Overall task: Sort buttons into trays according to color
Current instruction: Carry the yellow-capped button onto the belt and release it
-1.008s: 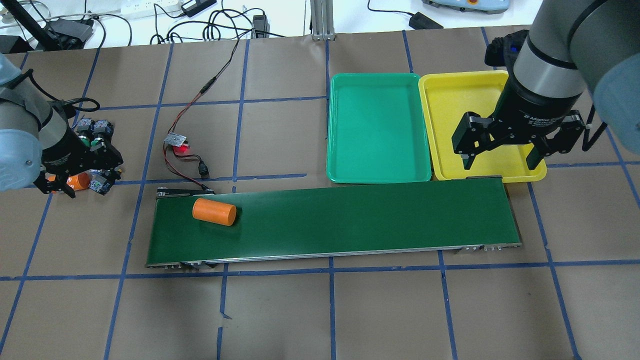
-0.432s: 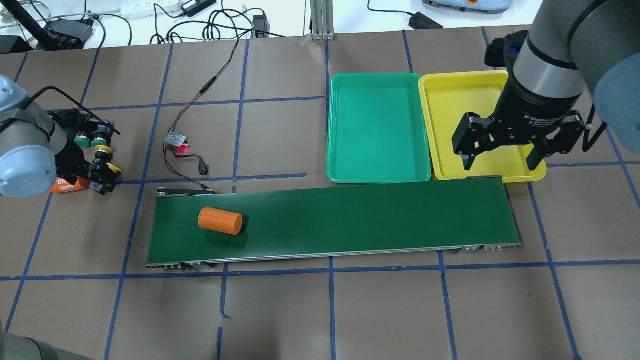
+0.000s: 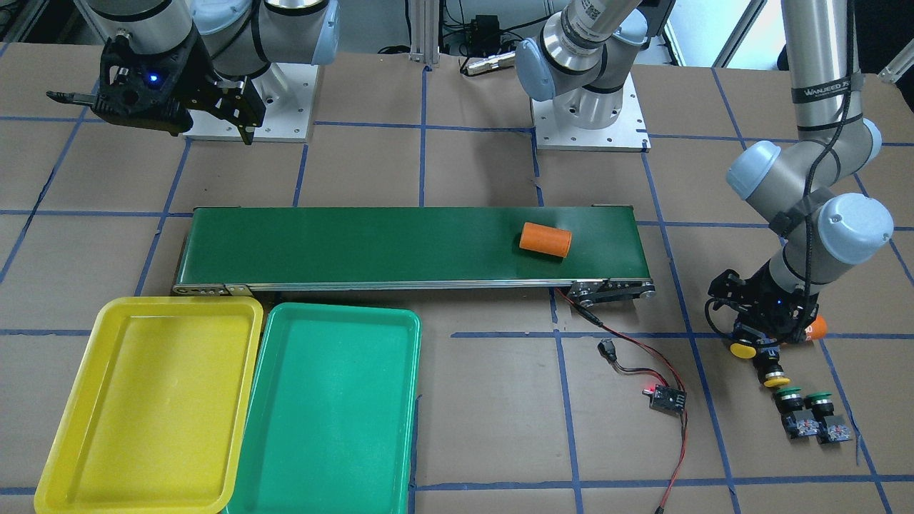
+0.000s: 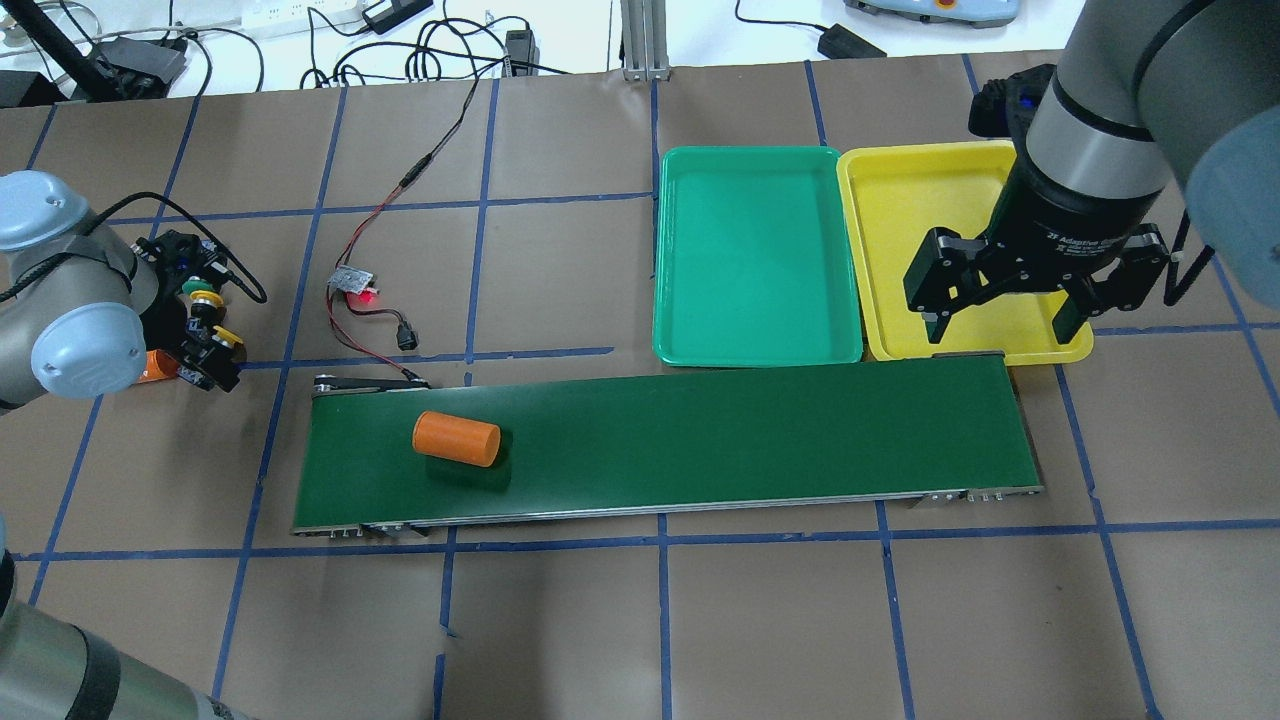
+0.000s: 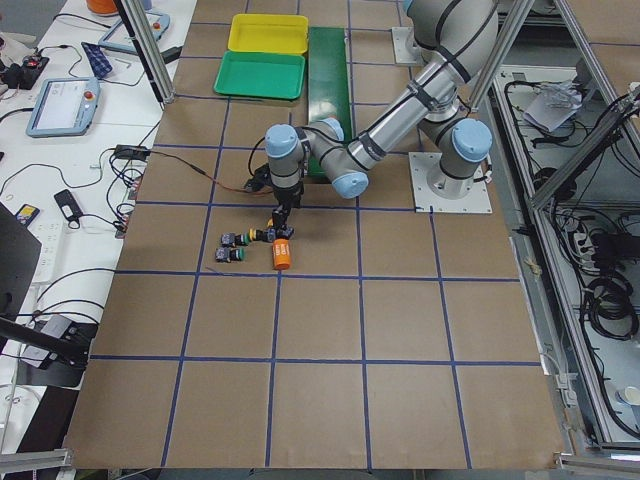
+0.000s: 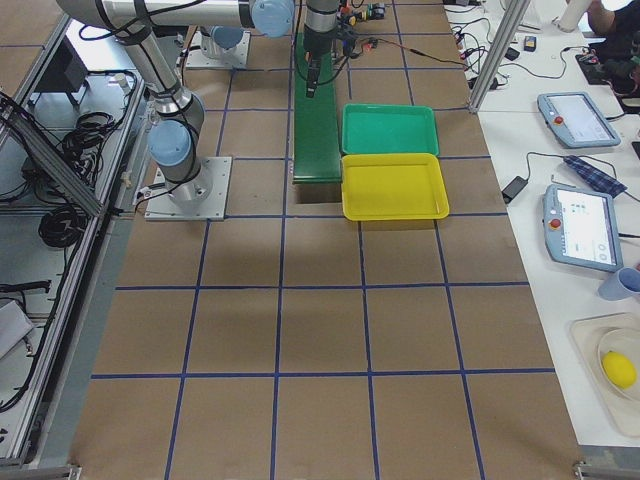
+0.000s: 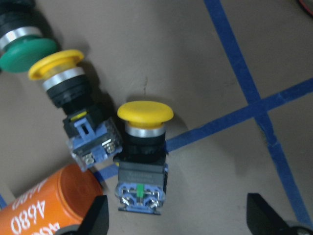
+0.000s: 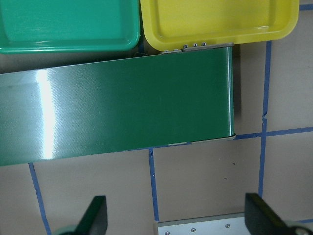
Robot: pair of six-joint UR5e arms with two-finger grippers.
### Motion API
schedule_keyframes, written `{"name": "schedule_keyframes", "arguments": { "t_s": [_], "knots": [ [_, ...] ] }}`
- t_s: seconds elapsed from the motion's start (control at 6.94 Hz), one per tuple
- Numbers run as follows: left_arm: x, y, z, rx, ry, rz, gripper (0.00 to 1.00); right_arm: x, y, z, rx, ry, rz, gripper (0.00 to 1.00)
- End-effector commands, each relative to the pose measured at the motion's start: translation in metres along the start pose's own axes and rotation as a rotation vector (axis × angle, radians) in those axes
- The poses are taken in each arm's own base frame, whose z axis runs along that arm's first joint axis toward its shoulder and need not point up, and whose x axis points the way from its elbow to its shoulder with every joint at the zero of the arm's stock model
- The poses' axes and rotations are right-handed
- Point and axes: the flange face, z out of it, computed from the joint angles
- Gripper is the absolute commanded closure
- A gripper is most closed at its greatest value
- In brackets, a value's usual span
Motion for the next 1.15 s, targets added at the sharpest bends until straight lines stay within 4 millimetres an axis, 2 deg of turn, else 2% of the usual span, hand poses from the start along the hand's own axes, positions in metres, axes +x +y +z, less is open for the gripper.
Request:
{"name": "schedule_keyframes", "arguments": {
  "t_s": [0.0, 0.14, 0.29, 0.43, 0.58, 0.86, 1.01],
  "knots": [
    [-0.004, -0.005, 0.013, 0.011, 0.001, 0.031, 0.03, 0.000, 0.001, 0.000, -0.003, 0.000, -0.002, 0.00],
    [-0.007, -0.011, 0.016, 0.049, 0.020, 0.027, 0.13, 0.000, 0.000, 0.001, -0.004, 0.000, -0.002, 0.00],
    [-0.012, -0.016, 0.016, 0.054, 0.009, 0.019, 0.45, 0.000, 0.001, 0.000, -0.003, 0.000, 0.000, 0.00],
    [-0.013, -0.016, 0.012, 0.055, 0.001, 0.020, 0.86, 0.000, 0.001, 0.001, -0.004, 0.002, 0.000, 0.00],
    [-0.012, -0.015, 0.008, 0.056, -0.002, 0.017, 0.98, 0.000, 0.001, 0.000, -0.002, 0.002, 0.000, 0.00],
    [-0.003, -0.010, -0.012, 0.048, 0.008, -0.020, 1.00, 0.000, 0.001, 0.000, -0.003, 0.000, -0.002, 0.00],
    [0.009, -0.007, -0.039, 0.038, 0.028, -0.032, 1.00, 0.000, 0.001, 0.000, -0.003, 0.000, 0.000, 0.00]
  ]
}}
